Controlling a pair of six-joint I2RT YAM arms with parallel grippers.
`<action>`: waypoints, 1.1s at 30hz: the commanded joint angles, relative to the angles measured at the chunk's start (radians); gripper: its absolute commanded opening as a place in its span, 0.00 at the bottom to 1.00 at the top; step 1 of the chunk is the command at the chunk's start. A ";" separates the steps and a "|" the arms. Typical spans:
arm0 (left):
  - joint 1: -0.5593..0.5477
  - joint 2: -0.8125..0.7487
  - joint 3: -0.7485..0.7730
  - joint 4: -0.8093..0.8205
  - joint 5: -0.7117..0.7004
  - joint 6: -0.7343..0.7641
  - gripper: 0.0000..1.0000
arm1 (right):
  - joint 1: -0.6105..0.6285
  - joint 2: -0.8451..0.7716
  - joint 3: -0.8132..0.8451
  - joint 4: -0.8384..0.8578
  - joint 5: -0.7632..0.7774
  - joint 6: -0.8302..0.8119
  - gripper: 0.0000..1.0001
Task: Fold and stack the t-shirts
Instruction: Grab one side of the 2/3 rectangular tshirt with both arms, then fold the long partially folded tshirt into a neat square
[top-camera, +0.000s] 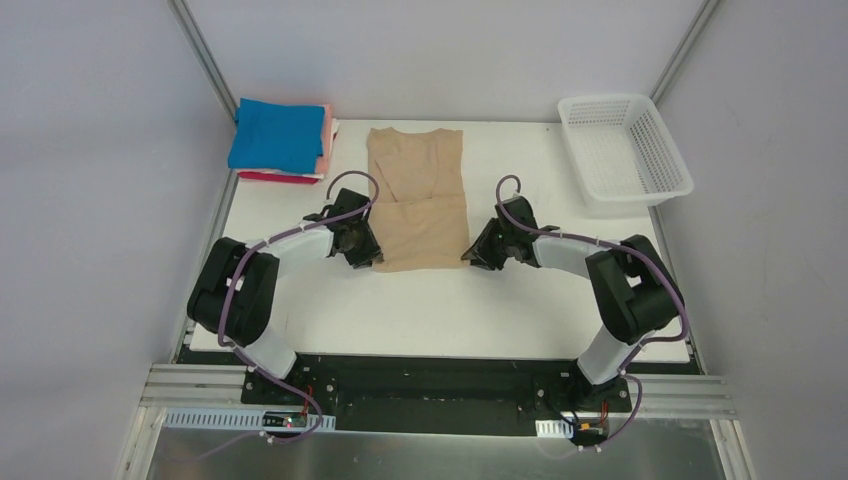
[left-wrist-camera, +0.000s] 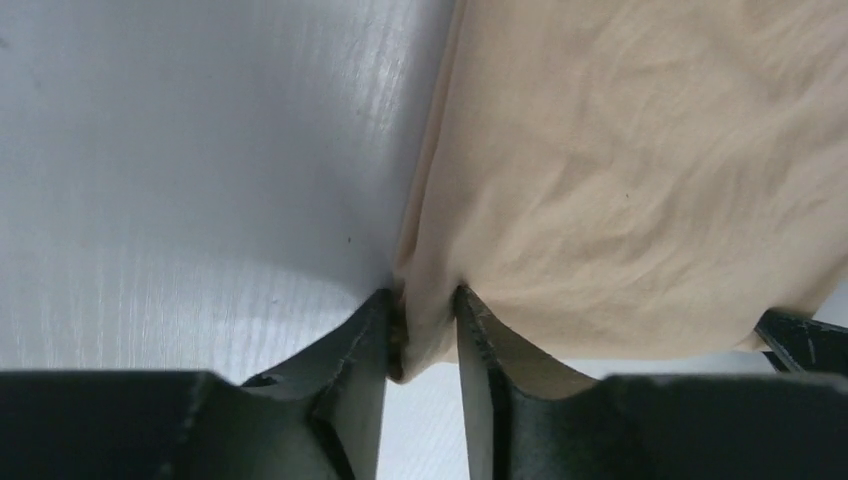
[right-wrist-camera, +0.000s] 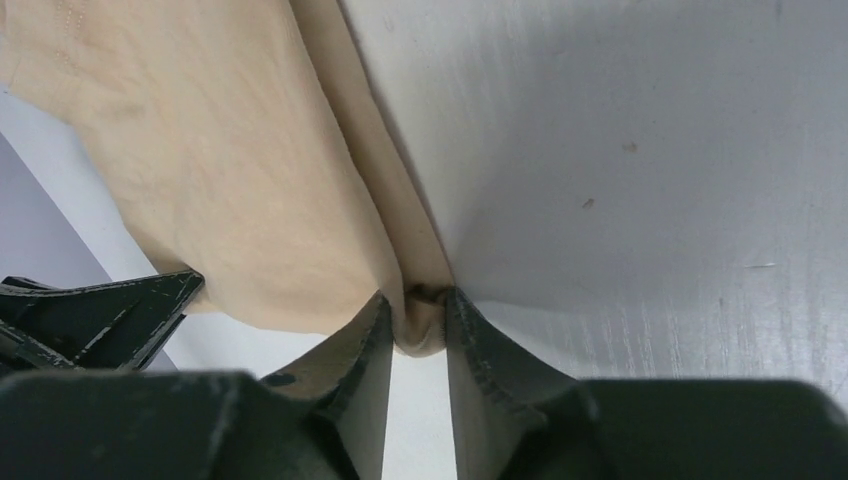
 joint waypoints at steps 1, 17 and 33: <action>-0.010 0.072 -0.008 0.026 0.078 -0.013 0.16 | 0.000 0.024 -0.004 -0.024 -0.009 0.006 0.24; -0.069 -0.689 -0.250 -0.099 0.157 0.052 0.00 | 0.005 -0.410 -0.065 -0.439 -0.495 -0.164 0.00; -0.074 -1.000 -0.212 -0.258 0.143 0.014 0.00 | -0.035 -0.588 0.027 -0.666 -0.717 -0.275 0.00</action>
